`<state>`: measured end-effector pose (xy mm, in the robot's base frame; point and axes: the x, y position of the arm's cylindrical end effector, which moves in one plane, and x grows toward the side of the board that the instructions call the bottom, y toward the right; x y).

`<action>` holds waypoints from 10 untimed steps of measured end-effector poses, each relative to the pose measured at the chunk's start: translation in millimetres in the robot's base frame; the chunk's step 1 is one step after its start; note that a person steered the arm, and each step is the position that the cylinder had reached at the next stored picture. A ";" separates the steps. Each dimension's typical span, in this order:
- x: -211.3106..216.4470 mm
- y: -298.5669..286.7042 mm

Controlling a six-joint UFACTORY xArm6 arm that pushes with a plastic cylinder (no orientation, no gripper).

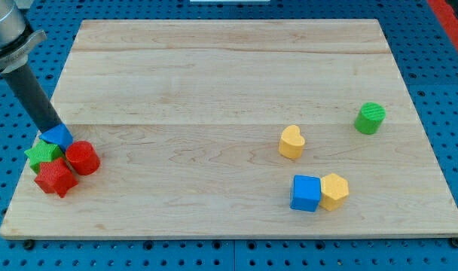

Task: Push yellow heart close to red circle

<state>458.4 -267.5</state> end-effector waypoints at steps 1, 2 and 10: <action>0.0 0.3; 0.1 8.4; 15.2 379.7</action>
<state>473.6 112.2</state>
